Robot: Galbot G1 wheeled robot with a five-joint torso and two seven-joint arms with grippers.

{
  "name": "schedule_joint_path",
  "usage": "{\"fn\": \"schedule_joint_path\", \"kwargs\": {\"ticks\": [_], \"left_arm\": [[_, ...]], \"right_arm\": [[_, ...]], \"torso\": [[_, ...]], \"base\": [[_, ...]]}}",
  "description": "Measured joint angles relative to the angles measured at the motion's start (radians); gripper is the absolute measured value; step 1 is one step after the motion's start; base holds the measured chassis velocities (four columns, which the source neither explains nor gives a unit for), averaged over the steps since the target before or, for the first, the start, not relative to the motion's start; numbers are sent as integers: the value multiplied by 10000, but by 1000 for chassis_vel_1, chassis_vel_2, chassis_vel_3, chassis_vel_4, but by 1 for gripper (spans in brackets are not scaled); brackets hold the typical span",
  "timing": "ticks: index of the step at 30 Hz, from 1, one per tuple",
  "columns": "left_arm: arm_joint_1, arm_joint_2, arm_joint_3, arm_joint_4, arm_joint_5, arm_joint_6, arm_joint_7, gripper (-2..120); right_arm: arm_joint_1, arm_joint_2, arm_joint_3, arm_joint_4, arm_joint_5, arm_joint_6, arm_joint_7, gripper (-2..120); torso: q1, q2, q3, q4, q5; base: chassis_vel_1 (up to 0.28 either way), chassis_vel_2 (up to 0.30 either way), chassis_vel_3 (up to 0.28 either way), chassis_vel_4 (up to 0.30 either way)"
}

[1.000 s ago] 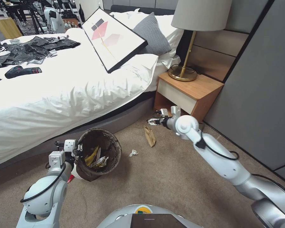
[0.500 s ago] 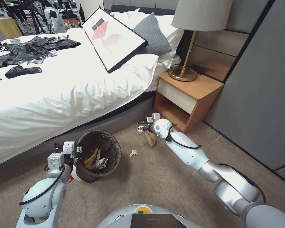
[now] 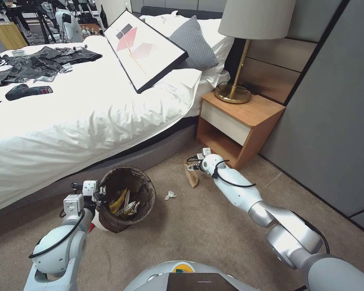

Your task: Pick up the trash bin, then pick up the garbage from the floor and place it into the trash bin.

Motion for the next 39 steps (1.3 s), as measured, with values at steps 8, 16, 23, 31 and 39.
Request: {"fn": "schedule_joint_path", "kwargs": {"ticks": [8, 16, 23, 31, 39], "left_arm": [[-58, -15, 40, 63, 7, -38, 19, 7], [-52, -43, 62, 77, 13, -87, 41, 7], [-13, -62, 73, 52, 16, -130, 46, 7], [-25, -50, 58, 10, 12, -146, 59, 7], [-84, -36, 117, 10, 12, -141, 52, 7]], "right_arm": [[290, 426, 11, -1049, -875, 502, -408, 100], [424, 807, -67, -1522, -1689, 753, -718, 100], [454, 932, -310, -1644, -1926, 761, -729, 100], [209, 845, -334, -1631, -2244, 781, -790, 72], [28, 698, -280, -1546, -2421, 796, -905, 43]], "torso": [[0, 0, 0, 2, 0], [0, 0, 0, 3, 0], [0, 0, 0, 3, 0], [0, 0, 0, 2, 0], [0, 0, 0, 1, 1]], "base": [[0, 0, 0, 0], [0, 0, 0, 0], [0, 0, 0, 0], [0, 0, 0, 0], [0, 0, 0, 0]]}}
